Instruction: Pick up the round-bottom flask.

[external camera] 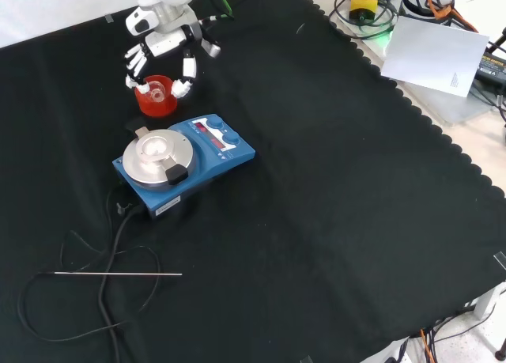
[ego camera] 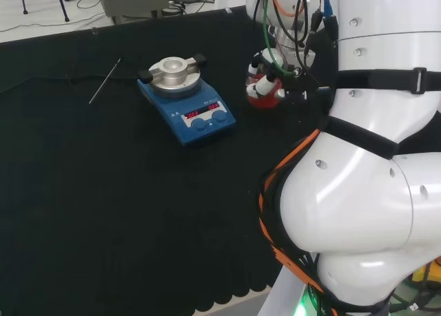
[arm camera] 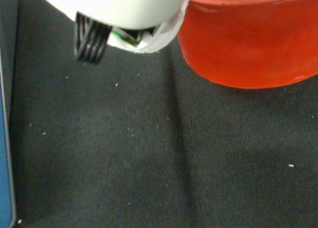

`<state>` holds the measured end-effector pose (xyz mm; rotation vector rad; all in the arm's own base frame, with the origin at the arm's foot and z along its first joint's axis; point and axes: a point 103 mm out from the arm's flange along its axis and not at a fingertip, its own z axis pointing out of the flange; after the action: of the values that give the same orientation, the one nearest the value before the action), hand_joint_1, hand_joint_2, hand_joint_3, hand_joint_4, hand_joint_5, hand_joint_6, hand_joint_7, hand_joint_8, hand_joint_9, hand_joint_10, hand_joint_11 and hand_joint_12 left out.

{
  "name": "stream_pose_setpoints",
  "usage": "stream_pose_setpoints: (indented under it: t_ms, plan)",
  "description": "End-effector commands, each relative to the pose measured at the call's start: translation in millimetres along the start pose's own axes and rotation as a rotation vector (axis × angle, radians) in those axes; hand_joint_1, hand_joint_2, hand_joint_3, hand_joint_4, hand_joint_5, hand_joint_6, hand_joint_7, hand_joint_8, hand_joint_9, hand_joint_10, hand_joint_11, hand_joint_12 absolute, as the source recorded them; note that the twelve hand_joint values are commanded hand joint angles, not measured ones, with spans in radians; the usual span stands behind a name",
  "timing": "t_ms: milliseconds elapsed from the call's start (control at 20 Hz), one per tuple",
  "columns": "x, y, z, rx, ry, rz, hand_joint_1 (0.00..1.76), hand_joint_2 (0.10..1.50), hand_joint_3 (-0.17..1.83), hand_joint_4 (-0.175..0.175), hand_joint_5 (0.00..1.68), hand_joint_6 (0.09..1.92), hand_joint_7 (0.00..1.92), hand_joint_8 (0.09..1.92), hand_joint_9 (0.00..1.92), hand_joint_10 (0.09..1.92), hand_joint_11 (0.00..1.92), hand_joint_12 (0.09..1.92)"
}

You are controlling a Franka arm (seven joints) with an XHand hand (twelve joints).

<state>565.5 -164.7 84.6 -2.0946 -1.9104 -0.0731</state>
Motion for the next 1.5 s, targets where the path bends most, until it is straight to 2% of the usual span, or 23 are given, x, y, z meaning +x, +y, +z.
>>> stream_pose_setpoints:
  t_ms: [50,1500]
  plan:
    - [0,3,5,0.005,0.003,0.002,1.02,0.49,0.79,-0.018,0.54,0.87,0.30,0.67,0.47,0.68,0.09,1.34]
    - [-1,11,16,-0.048,0.025,0.017,1.05,0.53,0.76,0.010,0.74,0.88,0.39,0.67,0.55,0.66,0.19,1.32]
